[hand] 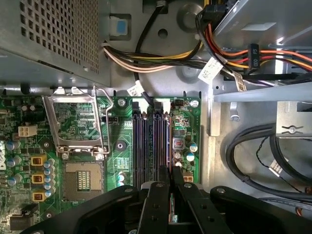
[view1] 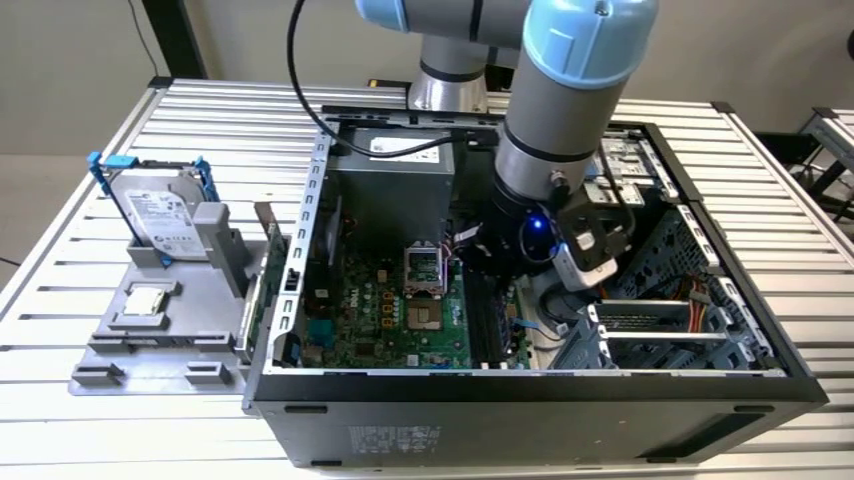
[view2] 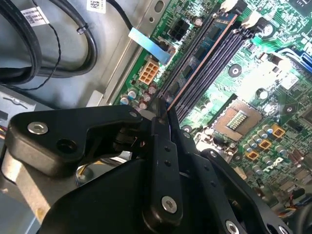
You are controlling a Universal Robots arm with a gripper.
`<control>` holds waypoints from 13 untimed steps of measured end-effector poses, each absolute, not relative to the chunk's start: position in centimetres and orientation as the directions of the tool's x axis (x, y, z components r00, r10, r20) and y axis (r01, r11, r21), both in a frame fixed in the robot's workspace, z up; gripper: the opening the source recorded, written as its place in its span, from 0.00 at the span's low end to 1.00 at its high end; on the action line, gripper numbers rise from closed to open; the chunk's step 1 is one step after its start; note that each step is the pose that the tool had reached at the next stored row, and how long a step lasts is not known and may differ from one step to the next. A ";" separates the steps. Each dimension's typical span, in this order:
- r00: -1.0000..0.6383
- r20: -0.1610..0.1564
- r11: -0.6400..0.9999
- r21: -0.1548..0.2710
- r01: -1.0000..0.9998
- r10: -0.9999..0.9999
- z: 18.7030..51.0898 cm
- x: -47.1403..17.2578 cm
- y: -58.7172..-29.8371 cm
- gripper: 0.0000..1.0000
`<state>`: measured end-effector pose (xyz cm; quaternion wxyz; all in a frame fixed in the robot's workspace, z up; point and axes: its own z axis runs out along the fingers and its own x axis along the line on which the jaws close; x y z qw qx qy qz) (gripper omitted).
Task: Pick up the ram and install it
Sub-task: 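Insert the ram into the slot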
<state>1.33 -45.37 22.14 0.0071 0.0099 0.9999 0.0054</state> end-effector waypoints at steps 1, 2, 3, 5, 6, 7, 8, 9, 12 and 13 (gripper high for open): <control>-1.000 -0.014 1.000 0.011 0.020 0.020 22.1 1.3 -45.4 0.00; -1.000 -0.014 1.000 0.011 0.020 0.020 22.0 1.3 -45.4 0.00; -1.000 -0.014 1.000 0.010 0.020 0.020 22.0 1.3 -45.4 0.00; -1.000 -0.014 1.000 0.010 0.020 0.020 21.9 1.3 -45.4 0.00; -1.000 -0.014 1.000 0.010 0.020 0.020 21.9 1.3 -45.4 0.00; -1.000 -0.014 1.000 0.010 0.020 0.020 21.8 1.3 -45.4 0.00; -1.000 -0.014 1.000 0.010 0.020 0.020 21.7 1.3 -45.4 0.00; -1.000 -0.014 1.000 0.010 0.020 0.020 21.7 1.3 -45.4 0.00; -1.000 -0.014 1.000 0.010 0.020 0.020 21.8 1.3 -45.4 0.00; -1.000 -0.014 1.000 0.011 0.020 0.020 21.8 1.3 -45.4 0.00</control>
